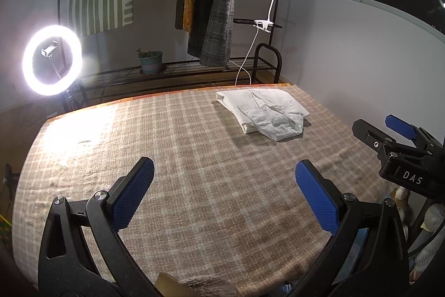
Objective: Fold small clothes
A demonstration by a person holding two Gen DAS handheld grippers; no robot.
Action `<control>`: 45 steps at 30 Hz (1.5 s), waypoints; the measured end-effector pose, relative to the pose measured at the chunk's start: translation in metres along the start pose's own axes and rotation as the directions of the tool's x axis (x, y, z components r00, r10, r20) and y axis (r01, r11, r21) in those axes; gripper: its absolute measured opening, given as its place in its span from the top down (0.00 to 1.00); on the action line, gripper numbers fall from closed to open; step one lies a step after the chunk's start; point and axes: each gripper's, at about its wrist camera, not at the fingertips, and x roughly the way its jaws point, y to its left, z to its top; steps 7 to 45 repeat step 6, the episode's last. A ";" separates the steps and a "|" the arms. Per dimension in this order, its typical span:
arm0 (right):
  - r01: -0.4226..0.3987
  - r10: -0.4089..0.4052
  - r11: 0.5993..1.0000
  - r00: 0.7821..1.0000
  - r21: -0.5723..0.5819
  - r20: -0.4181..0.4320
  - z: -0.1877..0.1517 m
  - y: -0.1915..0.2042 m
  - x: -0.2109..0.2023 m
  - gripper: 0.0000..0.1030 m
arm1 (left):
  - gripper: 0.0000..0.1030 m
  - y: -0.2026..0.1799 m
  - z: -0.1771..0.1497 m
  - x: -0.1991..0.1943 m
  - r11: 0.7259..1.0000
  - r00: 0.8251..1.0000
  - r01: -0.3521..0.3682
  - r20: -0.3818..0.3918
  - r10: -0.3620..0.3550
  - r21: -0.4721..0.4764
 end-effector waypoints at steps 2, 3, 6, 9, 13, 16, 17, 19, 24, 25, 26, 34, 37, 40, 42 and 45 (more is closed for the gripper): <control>-0.002 0.002 1.000 1.000 -0.001 -0.003 0.000 0.000 0.001 0.00 | 0.00 0.000 -0.002 -0.002 1.000 1.000 0.003 0.004 -0.003 0.005; -0.002 0.002 1.000 1.000 -0.002 -0.004 0.000 0.001 0.002 0.00 | 0.00 0.000 -0.004 -0.003 1.000 1.000 0.003 0.009 -0.004 0.007; -0.002 0.002 1.000 1.000 -0.005 -0.009 0.000 -0.001 0.004 0.00 | 0.00 0.001 -0.004 -0.002 1.000 1.000 0.017 0.006 -0.017 0.013; -0.002 0.002 1.000 1.000 -0.005 -0.009 0.000 -0.001 0.004 0.00 | 0.00 0.001 -0.004 -0.002 1.000 1.000 0.017 0.006 -0.017 0.013; -0.002 0.002 1.000 1.000 -0.005 -0.009 0.000 -0.001 0.004 0.00 | 0.00 0.001 -0.004 -0.002 1.000 1.000 0.017 0.006 -0.017 0.013; -0.002 0.002 1.000 1.000 -0.005 -0.009 0.000 -0.001 0.004 0.00 | 0.00 0.001 -0.004 -0.002 1.000 1.000 0.017 0.006 -0.017 0.013; -0.002 0.002 1.000 1.000 -0.005 -0.009 0.000 -0.001 0.004 0.00 | 0.00 0.001 -0.004 -0.002 1.000 1.000 0.017 0.006 -0.017 0.013; -0.002 0.002 1.000 1.000 -0.005 -0.009 0.000 -0.001 0.004 0.00 | 0.00 0.001 -0.004 -0.002 1.000 1.000 0.017 0.006 -0.017 0.013; -0.002 0.002 1.000 1.000 -0.005 -0.009 0.000 -0.001 0.004 0.00 | 0.00 0.001 -0.004 -0.002 1.000 1.000 0.017 0.006 -0.017 0.013; -0.002 0.002 1.000 1.000 -0.005 -0.009 0.000 -0.001 0.004 0.00 | 0.00 0.001 -0.004 -0.002 1.000 1.000 0.017 0.006 -0.017 0.013; -0.002 0.002 1.000 1.000 -0.005 -0.009 0.000 -0.001 0.004 0.00 | 0.00 0.001 -0.004 -0.002 1.000 1.000 0.017 0.006 -0.017 0.013; -0.002 0.002 1.000 1.000 -0.005 -0.009 0.000 -0.001 0.004 0.00 | 0.00 0.001 -0.004 -0.002 1.000 1.000 0.017 0.006 -0.017 0.013; -0.002 0.002 1.000 1.000 -0.005 -0.009 0.000 -0.001 0.004 0.00 | 0.00 0.001 -0.004 -0.002 1.000 1.000 0.017 0.006 -0.017 0.013; -0.002 0.002 1.000 1.000 -0.005 -0.009 0.000 -0.001 0.004 0.00 | 0.00 0.001 -0.004 -0.002 1.000 1.000 0.017 0.006 -0.017 0.013; -0.002 0.002 1.000 1.000 -0.005 -0.009 0.000 -0.001 0.004 0.00 | 0.00 0.001 -0.004 -0.002 1.000 1.000 0.017 0.006 -0.017 0.013; -0.002 0.002 1.000 1.000 -0.005 -0.009 0.000 -0.001 0.004 0.00 | 0.00 0.001 -0.004 -0.002 1.000 1.000 0.017 0.006 -0.017 0.013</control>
